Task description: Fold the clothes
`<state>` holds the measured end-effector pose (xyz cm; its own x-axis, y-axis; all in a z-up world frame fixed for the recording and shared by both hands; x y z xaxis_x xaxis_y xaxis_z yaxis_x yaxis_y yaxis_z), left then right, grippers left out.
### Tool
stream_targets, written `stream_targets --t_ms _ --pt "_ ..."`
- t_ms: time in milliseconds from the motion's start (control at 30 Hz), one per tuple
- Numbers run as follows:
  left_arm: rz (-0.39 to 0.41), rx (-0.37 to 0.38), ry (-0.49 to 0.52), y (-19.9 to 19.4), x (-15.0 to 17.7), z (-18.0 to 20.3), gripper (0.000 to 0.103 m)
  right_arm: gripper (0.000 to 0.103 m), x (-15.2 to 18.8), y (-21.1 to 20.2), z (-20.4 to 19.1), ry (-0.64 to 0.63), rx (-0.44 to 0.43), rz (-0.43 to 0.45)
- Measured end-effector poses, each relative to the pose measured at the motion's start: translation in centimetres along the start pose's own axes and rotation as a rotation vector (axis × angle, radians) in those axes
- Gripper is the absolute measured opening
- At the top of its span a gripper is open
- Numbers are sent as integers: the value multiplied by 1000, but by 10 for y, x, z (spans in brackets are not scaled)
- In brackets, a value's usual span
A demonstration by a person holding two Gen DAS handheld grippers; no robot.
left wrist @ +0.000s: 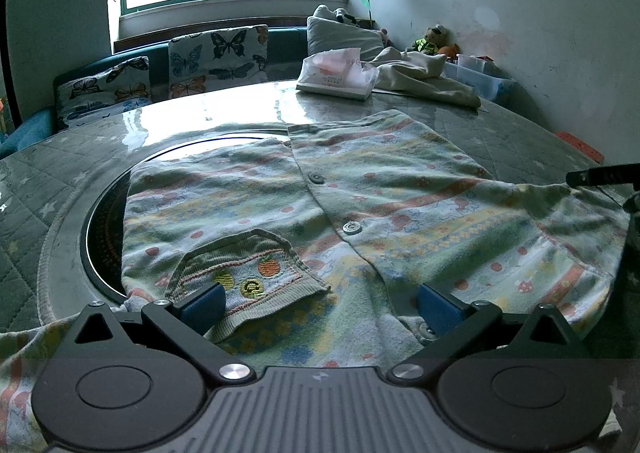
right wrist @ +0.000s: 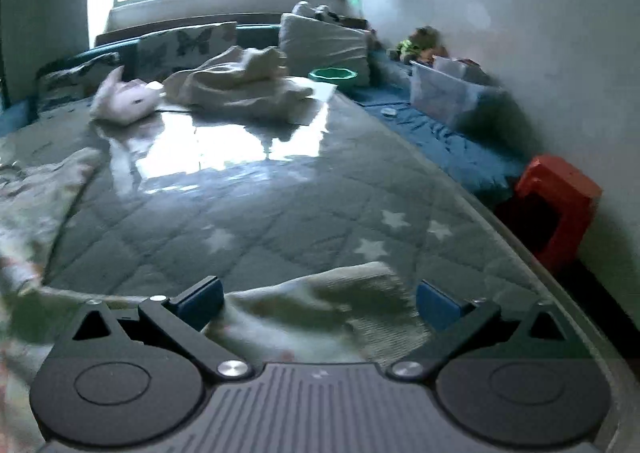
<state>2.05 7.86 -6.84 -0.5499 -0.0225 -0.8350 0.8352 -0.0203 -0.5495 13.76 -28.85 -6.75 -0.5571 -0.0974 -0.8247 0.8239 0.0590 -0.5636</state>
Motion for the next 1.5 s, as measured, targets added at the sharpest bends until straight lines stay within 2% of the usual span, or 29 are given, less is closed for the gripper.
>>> stream_targets --t_ms 67,167,233,333,500,567,667,767,867,967,1033,1133,1200,1500 --pt "0 0 0 0 0 0 103 103 -1 3 6 28 -4 -10" --pt "0 0 0 0 0 0 103 102 -4 -1 12 25 47 12" --pt "0 0 0 0 0 0 103 102 -2 -7 13 29 25 20" --pt "0 0 0 0 0 0 103 103 6 -9 12 -45 18 21" --pt "0 1 0 0 0 0 103 103 3 -2 32 -50 127 29" --pt "1 1 0 0 0 0 103 103 0 -1 39 -36 133 21" --pt "1 1 0 0 0 0 103 102 0 -13 33 -61 105 38" --pt "1 1 0 0 0 1 103 103 5 -32 14 -133 37 73" --pt "1 1 1 0 0 1 103 103 18 -36 -3 -194 -7 67" --pt "1 1 1 0 0 0 103 103 19 -28 -1 -175 30 85" --pt "1 1 0 0 0 0 103 103 13 -22 8 -138 96 76" --pt "1 1 1 0 0 0 103 103 9 -20 17 -104 130 67" --pt "1 1 1 0 0 0 103 103 9 -26 12 -106 110 74" --pt "1 2 1 0 0 0 103 103 39 -67 -56 -236 -151 76"
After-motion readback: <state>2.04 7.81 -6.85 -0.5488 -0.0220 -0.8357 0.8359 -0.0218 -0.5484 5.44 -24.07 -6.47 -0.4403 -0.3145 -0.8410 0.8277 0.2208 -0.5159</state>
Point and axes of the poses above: each gripper's, at about its wrist camera, not at the fingertips, and y roughly the way its jaws point, z to its right, x to its underside, the point moved 5 cm from there along y, roughly the way its jaws point, and after that the axes turned 6 degrees about z, right-handed, at the moved point
